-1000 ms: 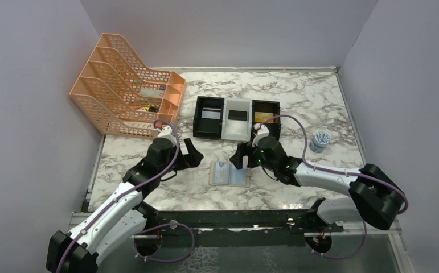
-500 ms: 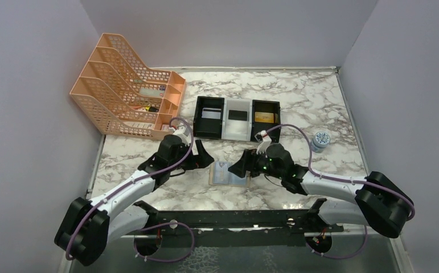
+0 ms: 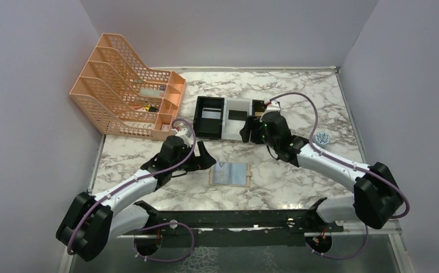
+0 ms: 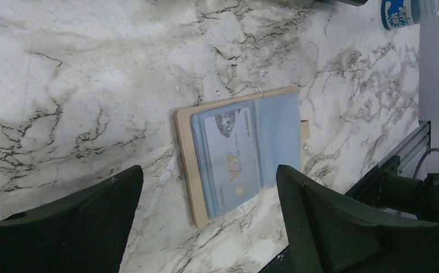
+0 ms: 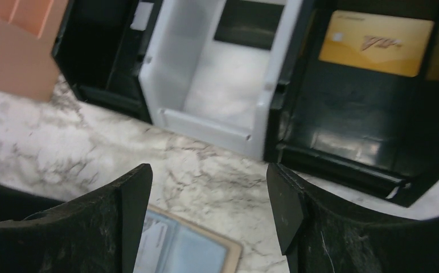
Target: Take the credit cards out of the card holder
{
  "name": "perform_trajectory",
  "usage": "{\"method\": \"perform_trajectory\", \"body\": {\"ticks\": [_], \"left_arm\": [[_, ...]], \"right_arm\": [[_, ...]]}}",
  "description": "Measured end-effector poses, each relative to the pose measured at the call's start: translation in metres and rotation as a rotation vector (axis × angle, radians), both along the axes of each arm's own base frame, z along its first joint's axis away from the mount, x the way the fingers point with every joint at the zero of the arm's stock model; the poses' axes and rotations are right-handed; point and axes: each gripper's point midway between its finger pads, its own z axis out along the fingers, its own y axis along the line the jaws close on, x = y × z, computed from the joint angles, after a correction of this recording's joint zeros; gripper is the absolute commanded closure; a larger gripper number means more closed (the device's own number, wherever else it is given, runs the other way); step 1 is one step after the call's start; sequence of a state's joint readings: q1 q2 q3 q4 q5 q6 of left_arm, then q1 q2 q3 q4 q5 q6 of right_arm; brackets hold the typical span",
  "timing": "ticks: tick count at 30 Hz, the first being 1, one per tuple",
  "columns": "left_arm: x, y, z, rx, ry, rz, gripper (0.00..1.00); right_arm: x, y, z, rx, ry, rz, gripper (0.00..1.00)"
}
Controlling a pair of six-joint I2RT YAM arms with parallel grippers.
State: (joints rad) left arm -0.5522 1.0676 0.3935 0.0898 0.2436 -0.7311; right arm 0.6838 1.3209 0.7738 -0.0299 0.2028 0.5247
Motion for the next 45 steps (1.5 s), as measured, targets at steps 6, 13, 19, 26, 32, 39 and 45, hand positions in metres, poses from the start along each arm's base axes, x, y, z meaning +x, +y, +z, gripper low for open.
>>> {"method": "perform_trajectory", "body": {"ticks": [6,13,19,26,32,39,45], "left_arm": [[-0.001,-0.001,0.000,0.000,0.000,-0.006,0.11],[-0.001,-0.001,0.001,-0.002,-0.004,-0.007,0.10],[-0.002,-0.002,0.008,-0.011,-0.027,-0.013,0.10],[-0.003,-0.003,0.010,-0.014,-0.037,-0.021,0.10],[-0.005,-0.005,0.010,-0.013,-0.039,-0.039,0.10],[-0.009,-0.009,0.007,-0.007,-0.035,-0.066,0.12],[-0.012,-0.018,0.001,-0.003,-0.028,-0.096,0.23]], "right_arm": [[0.031,-0.036,-0.019,-0.100,0.032,-0.081,0.27],[0.040,-0.066,-0.056,-0.194,0.117,-0.111,0.27],[0.050,-0.082,-0.067,-0.285,0.137,-0.125,0.27],[0.068,-0.104,-0.057,-0.350,0.103,-0.178,0.27],[0.077,-0.118,-0.067,-0.387,0.129,-0.202,0.27],[0.054,-0.083,-0.054,-0.202,0.127,-0.034,0.28],[-0.008,-0.033,-0.050,0.142,0.148,0.194,0.36]]}}
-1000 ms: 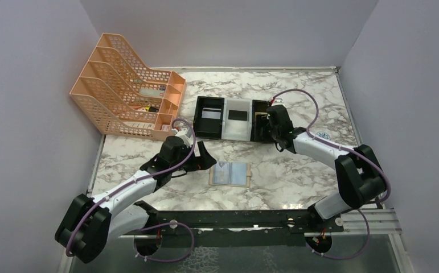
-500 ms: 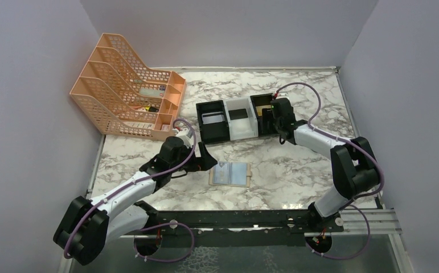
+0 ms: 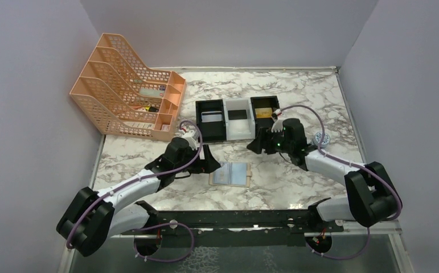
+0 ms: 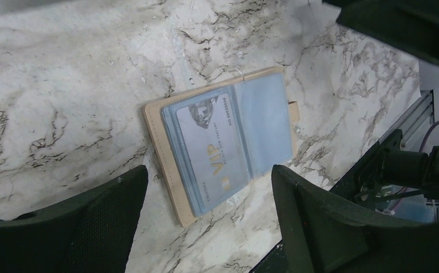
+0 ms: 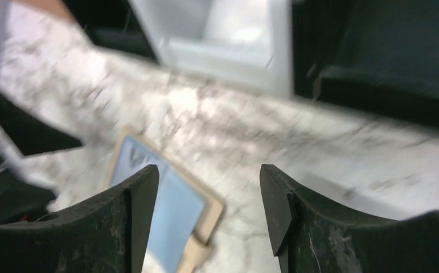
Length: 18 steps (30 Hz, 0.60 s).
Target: Take the credit cards out of the card holder
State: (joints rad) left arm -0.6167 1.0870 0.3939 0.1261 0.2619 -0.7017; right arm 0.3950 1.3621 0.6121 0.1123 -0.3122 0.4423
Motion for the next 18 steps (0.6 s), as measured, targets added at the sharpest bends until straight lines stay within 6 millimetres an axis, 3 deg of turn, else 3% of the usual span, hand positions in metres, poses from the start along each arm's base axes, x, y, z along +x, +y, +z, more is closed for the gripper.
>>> {"method": "perform_trajectory", "body": {"ticks": [5,8,18], "left_arm": [[-0.002,-0.007,-0.010,0.009,0.019,-0.018,0.34],[-0.004,-0.013,-0.016,0.017,0.034,-0.038,0.41],[-0.006,-0.030,-0.022,0.032,0.044,-0.077,0.48]], "right_arm": [[-0.062,0.025,-0.024,0.186,0.148,0.119,0.43],[-0.090,0.038,-0.024,0.273,0.204,0.170,0.45],[-0.108,0.074,-0.004,0.366,0.198,0.267,0.54]]}}
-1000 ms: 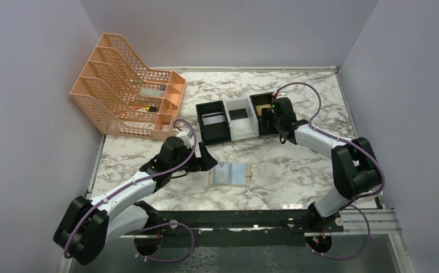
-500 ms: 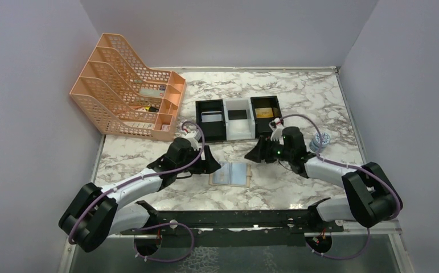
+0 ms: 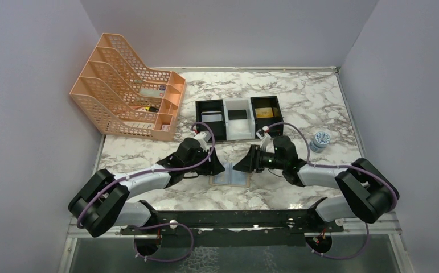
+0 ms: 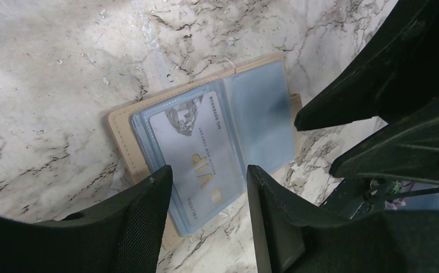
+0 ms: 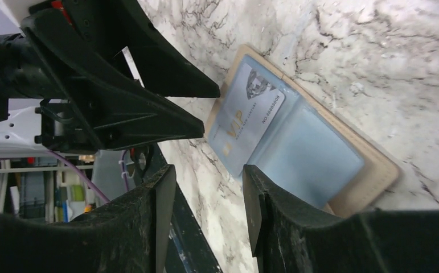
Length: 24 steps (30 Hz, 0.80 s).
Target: Take the credit cards out of the card holder
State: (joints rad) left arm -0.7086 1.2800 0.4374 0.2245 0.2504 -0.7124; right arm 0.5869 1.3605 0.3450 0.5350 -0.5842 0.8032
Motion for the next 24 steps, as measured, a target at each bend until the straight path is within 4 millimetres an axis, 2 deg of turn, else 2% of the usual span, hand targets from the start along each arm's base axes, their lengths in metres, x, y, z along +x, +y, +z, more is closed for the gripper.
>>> {"method": "perform_trajectory", "body": {"ticks": [8,16,24], "left_arm": [[0.002,0.002,-0.003,0.013,0.001,0.011,0.58],[-0.002,0.002,-0.014,0.038,0.021,-0.002,0.64],[-0.003,0.000,-0.018,0.045,0.025,-0.008,0.73]], "right_arm": [[-0.011,0.026,-0.024,-0.023,0.105,0.057,0.60],[-0.008,0.031,-0.049,-0.048,0.186,0.050,0.64],[-0.005,0.034,-0.055,-0.042,0.208,0.039,0.70]]}}
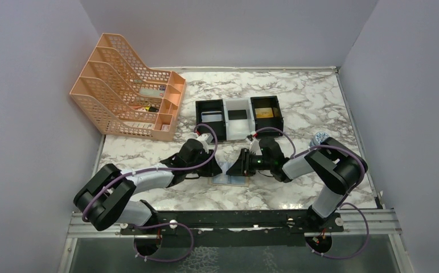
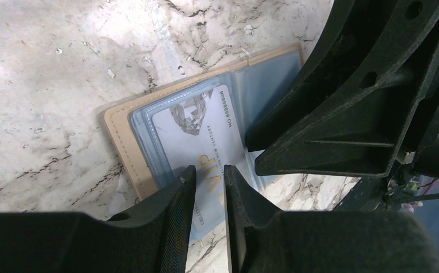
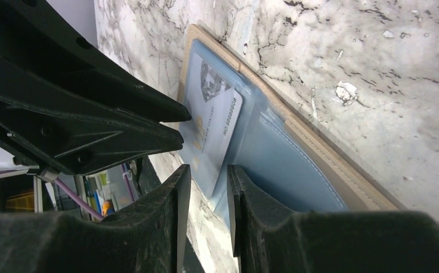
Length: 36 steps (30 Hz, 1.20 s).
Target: Take the credit cards out of the card holder
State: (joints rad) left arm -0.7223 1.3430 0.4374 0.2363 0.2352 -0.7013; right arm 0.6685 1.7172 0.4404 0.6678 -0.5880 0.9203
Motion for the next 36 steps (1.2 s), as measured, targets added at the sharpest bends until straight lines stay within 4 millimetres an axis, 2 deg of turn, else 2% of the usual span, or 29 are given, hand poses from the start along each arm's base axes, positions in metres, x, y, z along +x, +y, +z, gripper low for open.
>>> {"method": "perform_trajectory", "body": {"ticks": [6,10,13,15,22,32,36], "left_arm": [[0.001,0.001,-0.001,0.006,-0.010,0.007,0.73],[0.003,0.004,0.000,0.022,-0.019,0.024,0.63],[0.004,0.008,0.002,0.033,-0.033,0.037,0.61],[0.006,0.011,0.003,0.046,-0.047,0.048,0.63],[0.010,0.012,-0.006,0.074,-0.051,0.045,0.84],[0.011,0.010,-0.007,0.084,-0.060,0.045,0.86],[0.008,0.012,-0.007,0.091,-0.056,0.043,0.85]], "right_arm": [[0.002,-0.001,-0.002,-0.010,0.003,-0.014,0.73],[0.004,-0.001,-0.003,-0.021,0.006,-0.021,0.73],[0.006,-0.001,-0.003,-0.028,0.005,-0.027,0.73],[0.006,-0.001,-0.004,-0.030,0.004,-0.031,0.73],[0.007,-0.001,-0.004,-0.031,0.005,-0.032,0.76],[0.005,-0.003,-0.005,-0.040,0.014,-0.034,0.93],[0.006,-0.004,-0.005,-0.048,0.015,-0.041,0.97]]}}
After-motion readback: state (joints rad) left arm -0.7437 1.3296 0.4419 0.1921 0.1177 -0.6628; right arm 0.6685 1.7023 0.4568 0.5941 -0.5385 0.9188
